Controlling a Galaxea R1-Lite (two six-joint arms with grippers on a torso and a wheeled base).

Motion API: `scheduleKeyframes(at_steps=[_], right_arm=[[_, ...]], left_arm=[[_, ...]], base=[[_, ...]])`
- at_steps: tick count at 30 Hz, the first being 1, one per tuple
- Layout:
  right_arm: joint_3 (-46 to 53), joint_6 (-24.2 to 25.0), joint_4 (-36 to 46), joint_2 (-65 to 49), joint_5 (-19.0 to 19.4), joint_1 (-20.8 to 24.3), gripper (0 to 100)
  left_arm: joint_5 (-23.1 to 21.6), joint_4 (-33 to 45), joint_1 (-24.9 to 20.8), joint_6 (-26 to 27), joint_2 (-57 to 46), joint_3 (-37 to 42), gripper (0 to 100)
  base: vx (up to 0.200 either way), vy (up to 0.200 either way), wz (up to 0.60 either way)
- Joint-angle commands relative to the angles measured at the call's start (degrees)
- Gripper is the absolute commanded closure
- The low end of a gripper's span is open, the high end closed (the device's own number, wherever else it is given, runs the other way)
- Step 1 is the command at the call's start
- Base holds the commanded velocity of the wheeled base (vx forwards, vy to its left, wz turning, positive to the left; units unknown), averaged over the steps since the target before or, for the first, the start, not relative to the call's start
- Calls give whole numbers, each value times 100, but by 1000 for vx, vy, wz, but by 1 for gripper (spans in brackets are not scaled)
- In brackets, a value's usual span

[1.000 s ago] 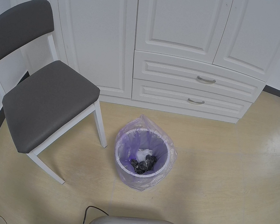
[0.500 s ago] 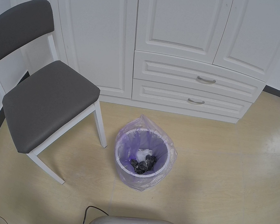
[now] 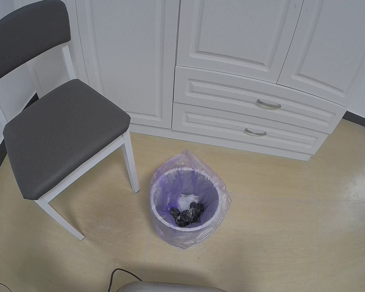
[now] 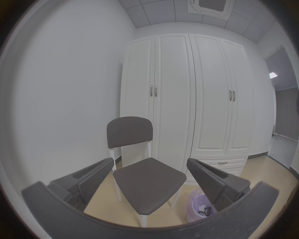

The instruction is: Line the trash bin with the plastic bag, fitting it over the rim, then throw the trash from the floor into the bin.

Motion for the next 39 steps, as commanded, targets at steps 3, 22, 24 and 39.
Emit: scheduleKeyframes(at_steps=[3,22,24,39], right_arm=[[-102,-79,6,-514,-244,88,0],[-718,-360,-21,-514,-824,79,0],[-797,-360,-29,-514,-815,79,0],[-401,-703,-996,-514,-77,79,0]], left_arm=[[6,251,84,3,-454,-244,0],[-11,1648,322,29,-1948,-34,0],[-73,1815,348,29,-2176,54,0],[-759,1209,445,152,-2352,590,0]], base=[[0,0,0],[0,0,0],[0,0,0],[0,0,0]])
